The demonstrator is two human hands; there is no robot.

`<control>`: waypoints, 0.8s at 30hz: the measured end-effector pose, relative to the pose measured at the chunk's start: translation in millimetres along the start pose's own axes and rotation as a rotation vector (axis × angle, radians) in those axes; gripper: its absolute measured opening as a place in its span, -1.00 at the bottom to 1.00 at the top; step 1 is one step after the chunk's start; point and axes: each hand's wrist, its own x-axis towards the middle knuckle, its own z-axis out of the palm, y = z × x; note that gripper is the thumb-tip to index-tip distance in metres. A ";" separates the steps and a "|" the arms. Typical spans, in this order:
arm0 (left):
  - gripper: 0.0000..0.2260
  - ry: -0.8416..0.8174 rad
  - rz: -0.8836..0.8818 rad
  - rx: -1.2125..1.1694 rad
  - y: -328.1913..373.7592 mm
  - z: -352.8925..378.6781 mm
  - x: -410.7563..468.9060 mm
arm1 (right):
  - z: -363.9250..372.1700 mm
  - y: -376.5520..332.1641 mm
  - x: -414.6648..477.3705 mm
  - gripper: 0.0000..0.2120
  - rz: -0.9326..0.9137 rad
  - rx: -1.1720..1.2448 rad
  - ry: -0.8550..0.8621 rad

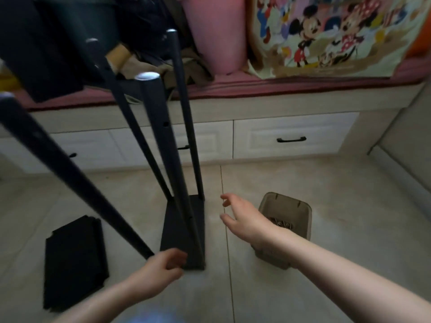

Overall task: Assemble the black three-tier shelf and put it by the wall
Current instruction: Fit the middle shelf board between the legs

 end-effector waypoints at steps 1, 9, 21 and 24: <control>-0.72 -0.010 -0.015 0.025 -4.0 -10.6 -7.1 | -1.3 -7.8 -0.6 -0.50 -0.024 -0.014 -0.037; -0.82 0.019 -0.088 0.330 -33.2 -95.3 -50.9 | -4.1 -39.4 -8.1 -0.54 -0.155 -0.086 -0.150; -0.54 0.374 0.118 0.056 -5.8 -128.5 -50.8 | -7.7 -74.6 5.1 -0.76 -0.234 0.181 -0.152; -0.64 0.402 0.162 0.016 -16.4 -128.6 -50.7 | -7.6 -71.5 7.6 -0.80 -0.276 0.208 -0.177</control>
